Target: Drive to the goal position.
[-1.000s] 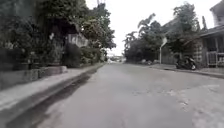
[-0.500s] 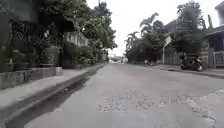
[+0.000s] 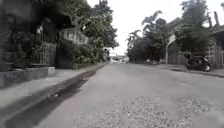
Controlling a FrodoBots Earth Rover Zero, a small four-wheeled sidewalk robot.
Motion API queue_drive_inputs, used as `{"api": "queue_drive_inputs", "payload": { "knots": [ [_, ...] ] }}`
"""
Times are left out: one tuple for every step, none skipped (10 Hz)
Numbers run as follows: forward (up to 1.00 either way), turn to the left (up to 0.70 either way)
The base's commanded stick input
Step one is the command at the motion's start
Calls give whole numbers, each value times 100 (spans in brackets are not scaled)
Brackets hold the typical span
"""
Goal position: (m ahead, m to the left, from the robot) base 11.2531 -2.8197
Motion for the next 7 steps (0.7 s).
{"api": "queue_drive_inputs", "payload": {
  "knots": [
    [100,0],
    [100,0],
    [100,0],
    [100,0],
    [100,0],
    [100,0],
    [100,0]
  ]
}}
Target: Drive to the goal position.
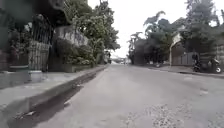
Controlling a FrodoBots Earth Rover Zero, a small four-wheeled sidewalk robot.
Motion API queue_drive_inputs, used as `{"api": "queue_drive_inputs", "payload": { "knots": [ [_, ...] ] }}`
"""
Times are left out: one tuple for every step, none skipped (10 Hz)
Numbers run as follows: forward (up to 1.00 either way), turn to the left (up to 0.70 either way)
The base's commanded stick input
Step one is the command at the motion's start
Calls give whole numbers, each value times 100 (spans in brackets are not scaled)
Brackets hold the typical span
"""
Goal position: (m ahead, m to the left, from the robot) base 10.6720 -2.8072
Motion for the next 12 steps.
{"api": "queue_drive_inputs", "payload": {
  "knots": [
    [100,0],
    [100,0],
    [100,0],
    [100,0],
    [100,0],
    [100,0],
    [100,-25],
    [100,-40],
    [100,-40],
    [100,-40],
    [100,-20],
    [100,0]
  ]
}}
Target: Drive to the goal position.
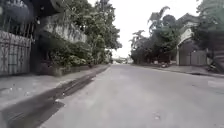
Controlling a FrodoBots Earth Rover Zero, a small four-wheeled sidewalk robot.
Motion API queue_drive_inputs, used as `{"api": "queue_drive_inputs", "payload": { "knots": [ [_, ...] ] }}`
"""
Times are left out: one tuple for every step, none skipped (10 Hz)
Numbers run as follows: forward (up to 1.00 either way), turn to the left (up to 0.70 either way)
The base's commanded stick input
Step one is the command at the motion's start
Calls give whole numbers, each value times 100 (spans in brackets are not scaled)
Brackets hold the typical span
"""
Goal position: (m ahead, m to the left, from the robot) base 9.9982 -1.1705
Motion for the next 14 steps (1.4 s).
{"api": "queue_drive_inputs", "payload": {
  "knots": [
    [100,0],
    [100,0],
    [100,0],
    [100,0],
    [100,0],
    [100,0],
    [100,0],
    [100,0],
    [100,0],
    [100,0],
    [100,0],
    [100,0],
    [100,0],
    [100,0]
  ]
}}
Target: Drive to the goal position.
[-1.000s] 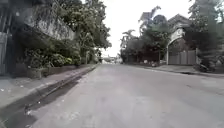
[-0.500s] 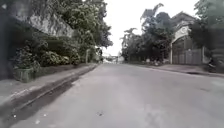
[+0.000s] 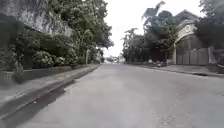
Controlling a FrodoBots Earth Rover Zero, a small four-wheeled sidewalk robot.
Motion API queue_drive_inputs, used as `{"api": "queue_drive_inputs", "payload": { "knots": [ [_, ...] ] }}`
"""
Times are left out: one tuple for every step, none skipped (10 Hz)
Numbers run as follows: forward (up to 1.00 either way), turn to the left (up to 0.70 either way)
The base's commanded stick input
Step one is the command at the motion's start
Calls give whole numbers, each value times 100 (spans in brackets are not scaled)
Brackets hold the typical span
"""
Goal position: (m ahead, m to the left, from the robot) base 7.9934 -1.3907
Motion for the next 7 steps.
{"api": "queue_drive_inputs", "payload": {
  "knots": [
    [100,0],
    [100,0],
    [100,0],
    [100,0],
    [100,0],
    [100,0],
    [100,0]
  ]
}}
